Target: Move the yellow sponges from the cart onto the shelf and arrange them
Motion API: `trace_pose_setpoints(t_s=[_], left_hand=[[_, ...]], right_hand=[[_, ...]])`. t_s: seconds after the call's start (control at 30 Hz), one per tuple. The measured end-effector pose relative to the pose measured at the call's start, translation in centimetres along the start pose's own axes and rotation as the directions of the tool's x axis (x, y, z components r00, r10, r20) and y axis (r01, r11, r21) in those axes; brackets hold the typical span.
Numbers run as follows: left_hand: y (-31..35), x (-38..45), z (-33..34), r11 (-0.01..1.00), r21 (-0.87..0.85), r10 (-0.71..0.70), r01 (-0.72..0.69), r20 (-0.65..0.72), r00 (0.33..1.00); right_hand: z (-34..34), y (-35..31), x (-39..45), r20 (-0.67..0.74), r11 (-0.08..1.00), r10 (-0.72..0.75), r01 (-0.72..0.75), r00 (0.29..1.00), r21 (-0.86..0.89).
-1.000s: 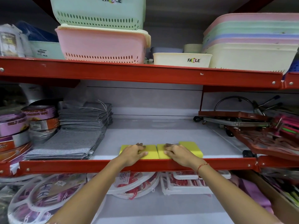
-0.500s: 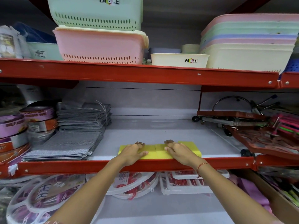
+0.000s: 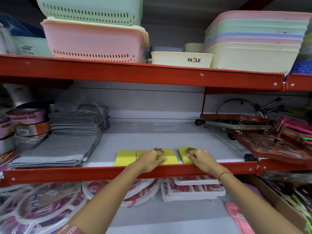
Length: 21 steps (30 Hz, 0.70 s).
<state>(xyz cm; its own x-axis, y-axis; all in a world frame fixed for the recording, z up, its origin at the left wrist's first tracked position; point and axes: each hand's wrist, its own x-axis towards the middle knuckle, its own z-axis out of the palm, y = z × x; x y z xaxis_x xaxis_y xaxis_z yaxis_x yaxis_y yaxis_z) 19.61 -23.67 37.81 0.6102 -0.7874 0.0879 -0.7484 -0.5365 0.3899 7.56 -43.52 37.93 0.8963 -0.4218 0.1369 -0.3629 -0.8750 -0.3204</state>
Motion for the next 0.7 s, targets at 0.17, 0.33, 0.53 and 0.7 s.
trace_pose_setpoints(t_s=[0.17,0.33,0.53,0.7], left_hand=[[-0.1,-0.2,0.3,1.0,-0.021,-0.015,0.015,-0.024,1.0],[0.3,-0.4,0.3,1.0,-0.012,-0.017,0.016,-0.016,1.0],[0.8,-0.8,0.1,0.999,-0.017,-0.038,0.038,0.0,0.999],[1.3,-2.3,-0.6,0.997,-0.066,-0.047,0.04,-0.106,0.993]], right_hand=[[0.3,-0.9,-0.5,0.031,0.994,-0.111,0.112,0.993,-0.016],[0.3,-1.6,-0.7,0.046,0.989,-0.14,0.142,0.989,-0.036],[0.5,-2.5,-0.9,0.049,0.992,-0.118,0.119,0.992,-0.033],[-0.3,-3.8,-1.7,-0.091,0.989,-0.136,0.141,0.986,0.046]])
